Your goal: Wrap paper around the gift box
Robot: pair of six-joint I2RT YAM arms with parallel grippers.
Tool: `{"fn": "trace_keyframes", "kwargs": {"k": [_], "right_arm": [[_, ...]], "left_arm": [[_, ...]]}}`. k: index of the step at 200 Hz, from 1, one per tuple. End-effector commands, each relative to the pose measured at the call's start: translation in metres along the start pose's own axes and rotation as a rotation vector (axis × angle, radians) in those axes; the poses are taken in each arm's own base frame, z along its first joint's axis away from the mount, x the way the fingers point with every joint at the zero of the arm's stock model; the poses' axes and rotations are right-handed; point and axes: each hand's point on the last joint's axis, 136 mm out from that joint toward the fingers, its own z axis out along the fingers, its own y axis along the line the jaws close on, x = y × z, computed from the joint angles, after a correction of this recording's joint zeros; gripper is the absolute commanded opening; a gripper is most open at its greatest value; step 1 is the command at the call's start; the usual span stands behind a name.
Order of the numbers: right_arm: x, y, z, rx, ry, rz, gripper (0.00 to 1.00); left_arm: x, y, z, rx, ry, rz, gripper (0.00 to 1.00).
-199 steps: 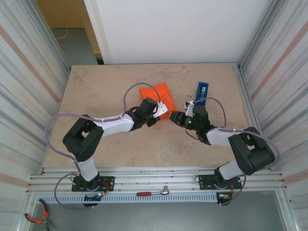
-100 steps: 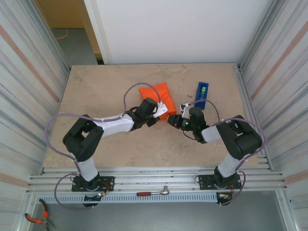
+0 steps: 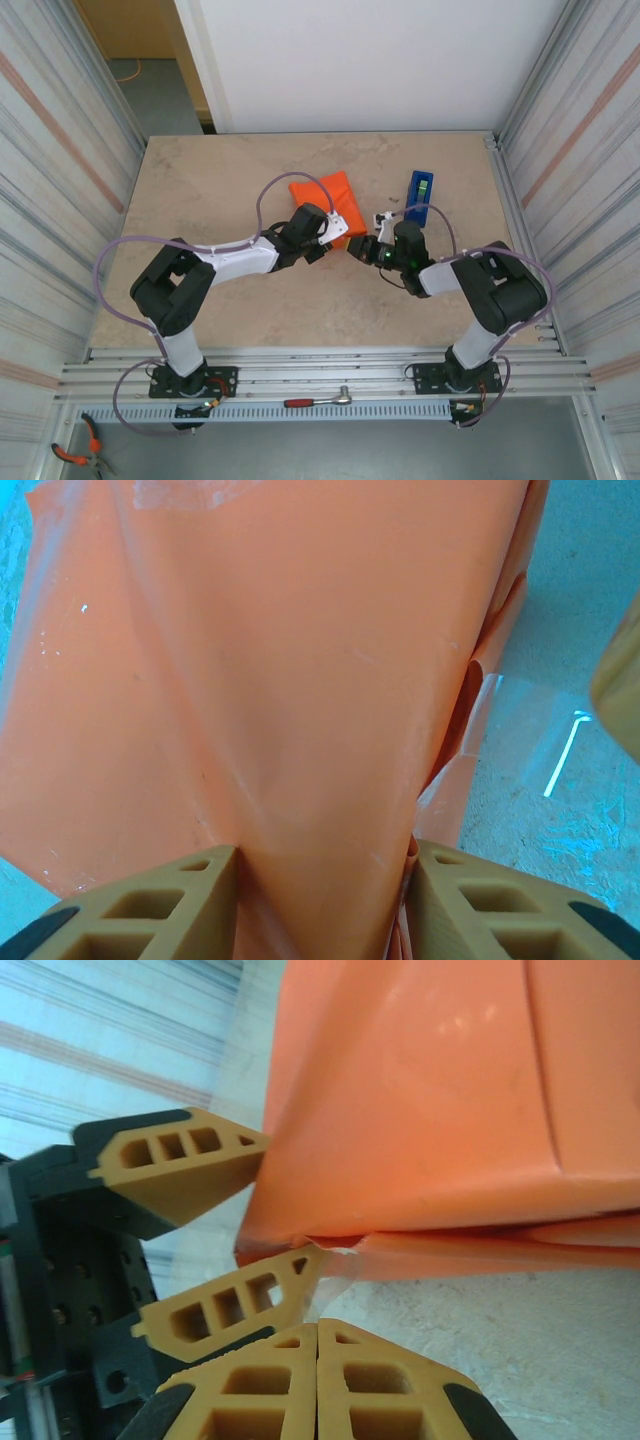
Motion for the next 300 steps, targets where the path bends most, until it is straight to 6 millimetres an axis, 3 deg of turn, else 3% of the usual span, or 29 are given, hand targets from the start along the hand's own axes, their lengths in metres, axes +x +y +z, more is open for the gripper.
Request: {"fn": "trace_keyframes", "kwargs": {"k": [1,54,170,230,300], "right_arm": [[0.001,0.009,-0.009,-0.005,-0.005,-0.037,0.06],[0.002,0.015,-0.017,0.004,-0.010,-0.056,0.03],[-0.008,0.015,0.013,-0.019,-0.013,-0.052,0.00],[-0.010,0.015,0.018,-0.024,-0.011,-0.051,0.00],[-0.008,0.001,0.020,-0.007,-0.014,-0.020,0.00]], "left_arm": [[0.041,-0.033,0.010,0.104,0.126,0.026,0.45],[0.041,-0.033,0.010,0.103,0.126,0.027,0.45],[0.040,-0.033,0.010,0.102,0.124,0.027,0.44],[0.042,-0.033,0.011,0.103,0.127,0.026,0.44],[0.043,-0.036,0.012,0.113,0.132,0.029,0.44]]}}
